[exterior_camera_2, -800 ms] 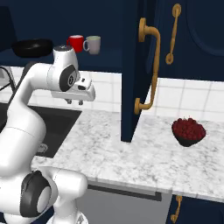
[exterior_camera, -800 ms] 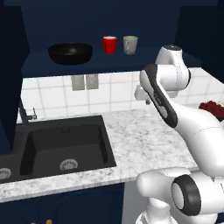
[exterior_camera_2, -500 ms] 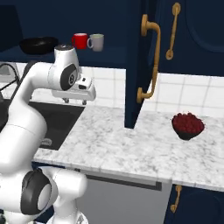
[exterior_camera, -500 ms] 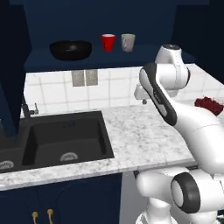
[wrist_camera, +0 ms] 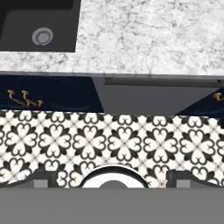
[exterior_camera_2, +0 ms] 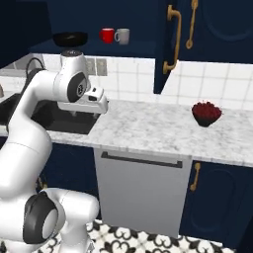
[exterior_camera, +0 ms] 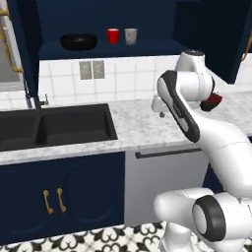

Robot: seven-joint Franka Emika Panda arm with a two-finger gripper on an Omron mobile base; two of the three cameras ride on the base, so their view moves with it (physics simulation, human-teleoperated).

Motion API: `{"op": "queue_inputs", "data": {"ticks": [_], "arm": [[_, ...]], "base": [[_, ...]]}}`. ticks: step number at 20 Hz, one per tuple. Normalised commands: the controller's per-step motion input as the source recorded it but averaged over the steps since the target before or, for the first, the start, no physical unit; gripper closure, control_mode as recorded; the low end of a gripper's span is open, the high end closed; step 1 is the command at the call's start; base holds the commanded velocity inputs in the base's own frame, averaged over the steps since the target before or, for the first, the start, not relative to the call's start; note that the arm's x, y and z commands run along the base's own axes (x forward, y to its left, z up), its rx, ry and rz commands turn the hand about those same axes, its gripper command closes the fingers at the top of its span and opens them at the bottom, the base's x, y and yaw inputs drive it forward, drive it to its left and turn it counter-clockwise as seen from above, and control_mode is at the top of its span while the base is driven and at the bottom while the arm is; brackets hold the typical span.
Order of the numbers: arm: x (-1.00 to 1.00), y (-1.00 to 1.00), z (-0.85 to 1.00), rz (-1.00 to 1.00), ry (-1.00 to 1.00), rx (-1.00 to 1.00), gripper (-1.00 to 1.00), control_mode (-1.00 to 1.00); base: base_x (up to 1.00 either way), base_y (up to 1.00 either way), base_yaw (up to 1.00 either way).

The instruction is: Gather all objects into one cabinet and sort the glasses and bowls to opposite sides.

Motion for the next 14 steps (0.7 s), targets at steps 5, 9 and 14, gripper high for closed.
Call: {"op": "queue_inputs", "data": {"ticks": [5,9,14], "arm": [[0.00,0.00,0.00,0.00,0.00,0.00,-1.00,1.00],[0.00,0.00,0.00,0.00,0.00,0.00,-1.00,1.00],[0.00,0.00,0.00,0.00,0.00,0.00,-1.00,1.00]], "base": [[-0.52,-0.02,0.09],[-0.08,-0.01,0.48],[-0.16,-0.13,0.71]]}}
